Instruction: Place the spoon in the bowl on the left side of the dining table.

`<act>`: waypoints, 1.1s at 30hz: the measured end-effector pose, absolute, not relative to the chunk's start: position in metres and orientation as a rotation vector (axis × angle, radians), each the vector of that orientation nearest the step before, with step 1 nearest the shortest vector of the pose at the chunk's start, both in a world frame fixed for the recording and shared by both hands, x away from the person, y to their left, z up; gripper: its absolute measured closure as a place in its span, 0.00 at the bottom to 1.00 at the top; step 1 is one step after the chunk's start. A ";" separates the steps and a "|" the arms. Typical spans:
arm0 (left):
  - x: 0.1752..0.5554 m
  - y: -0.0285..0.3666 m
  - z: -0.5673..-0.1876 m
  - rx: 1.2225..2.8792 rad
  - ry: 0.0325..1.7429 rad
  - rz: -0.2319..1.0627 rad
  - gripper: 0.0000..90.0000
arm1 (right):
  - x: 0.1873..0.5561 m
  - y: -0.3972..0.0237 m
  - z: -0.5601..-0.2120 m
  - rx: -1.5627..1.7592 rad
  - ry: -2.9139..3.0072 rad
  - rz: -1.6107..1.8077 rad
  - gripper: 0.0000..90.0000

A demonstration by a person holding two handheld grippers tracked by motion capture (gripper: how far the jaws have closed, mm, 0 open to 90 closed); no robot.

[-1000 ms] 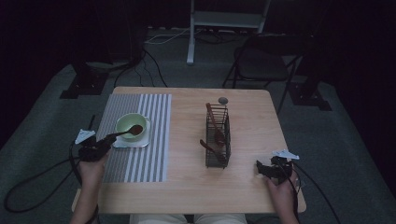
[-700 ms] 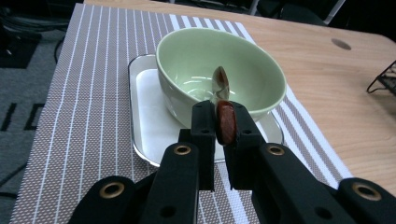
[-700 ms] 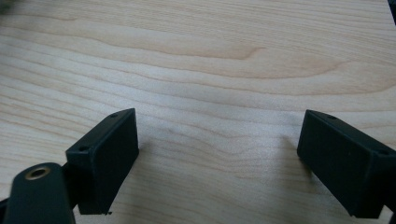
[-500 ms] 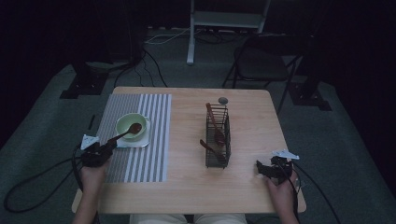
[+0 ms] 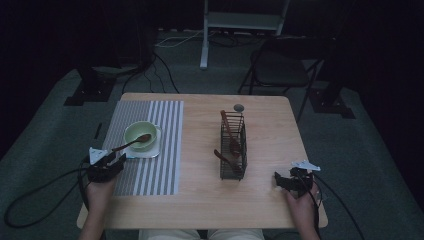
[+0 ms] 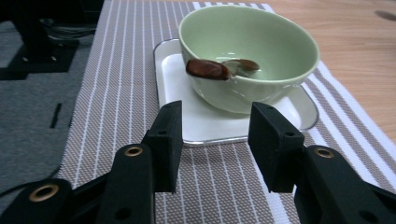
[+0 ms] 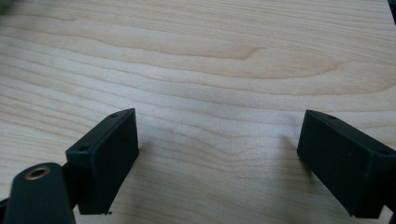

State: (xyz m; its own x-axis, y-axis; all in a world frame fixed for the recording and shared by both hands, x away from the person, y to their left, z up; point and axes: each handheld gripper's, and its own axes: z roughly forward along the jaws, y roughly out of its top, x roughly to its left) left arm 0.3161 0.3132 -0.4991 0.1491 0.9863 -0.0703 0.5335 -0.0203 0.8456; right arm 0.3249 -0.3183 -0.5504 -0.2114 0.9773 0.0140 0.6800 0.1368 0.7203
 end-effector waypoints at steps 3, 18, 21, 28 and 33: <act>0.313 0.314 -0.500 1.663 1.479 0.745 0.48 | 0.325 -0.318 -0.550 1.586 1.954 0.845 0.13; 0.298 0.312 -0.513 1.761 1.539 0.664 0.11 | 0.325 -0.318 -0.550 1.587 1.955 0.844 0.13; 0.292 0.313 -0.518 1.771 1.549 0.658 0.11 | 0.325 -0.318 -0.550 1.587 1.955 0.844 0.13; 0.281 0.316 -0.523 1.791 1.544 0.658 0.01 | 0.325 -0.318 -0.550 1.587 1.955 0.844 0.13; 0.273 0.317 -0.526 1.800 1.539 0.680 0.01 | 0.325 -0.318 -0.550 1.587 1.955 0.844 0.13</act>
State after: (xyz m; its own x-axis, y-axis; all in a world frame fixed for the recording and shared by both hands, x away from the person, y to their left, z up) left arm 0.2726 0.3172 -0.5262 0.1703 0.9849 -0.0325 0.6390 -0.0853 0.7645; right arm 0.3249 -0.3183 -0.5504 -0.2114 0.9773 0.0140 0.6800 0.1368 0.7203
